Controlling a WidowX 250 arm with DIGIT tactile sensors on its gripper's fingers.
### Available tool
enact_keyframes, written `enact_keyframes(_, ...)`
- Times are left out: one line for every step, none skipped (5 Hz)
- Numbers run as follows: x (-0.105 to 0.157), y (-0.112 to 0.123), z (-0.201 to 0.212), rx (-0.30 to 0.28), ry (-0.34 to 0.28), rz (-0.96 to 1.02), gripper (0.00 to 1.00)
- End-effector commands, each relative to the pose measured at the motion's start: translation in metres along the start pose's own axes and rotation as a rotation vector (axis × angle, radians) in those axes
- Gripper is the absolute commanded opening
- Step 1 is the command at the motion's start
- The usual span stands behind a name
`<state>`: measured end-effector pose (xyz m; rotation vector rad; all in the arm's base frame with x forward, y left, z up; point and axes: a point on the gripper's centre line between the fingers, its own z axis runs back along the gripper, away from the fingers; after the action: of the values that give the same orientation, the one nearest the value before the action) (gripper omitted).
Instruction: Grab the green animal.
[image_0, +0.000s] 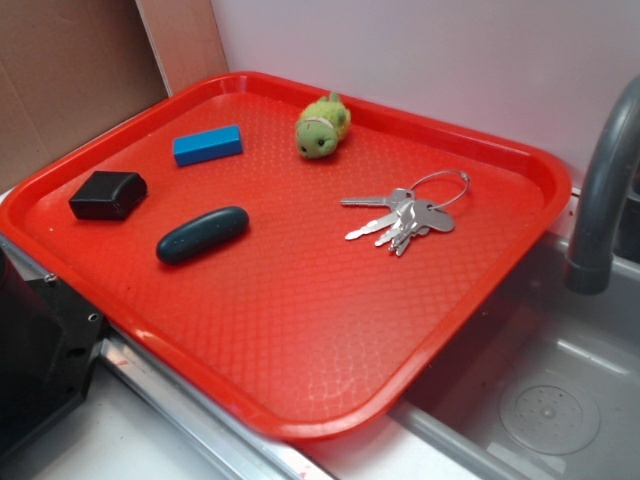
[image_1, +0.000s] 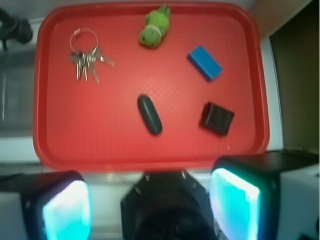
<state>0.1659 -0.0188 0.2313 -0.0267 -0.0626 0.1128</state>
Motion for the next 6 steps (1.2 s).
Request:
enact_keyframes(0.096, 0.006, -0.014, 0.006, -0.002, 0.143, 1.0)
enact_keyframes(0.113, -0.025, -0.046, -0.008, 0.087, 0.188, 1.0)
enact_keyframes(0.104, -0.042, -0.053, 0.026, 0.091, 0.153, 1.0)
enact_keyframes(0.104, -0.042, -0.053, 0.026, 0.091, 0.153, 1.0)
enact_keyframes(0.104, -0.042, -0.053, 0.026, 0.091, 0.153, 1.0)
enact_keyframes(0.104, -0.042, -0.053, 0.026, 0.091, 0.153, 1.0)
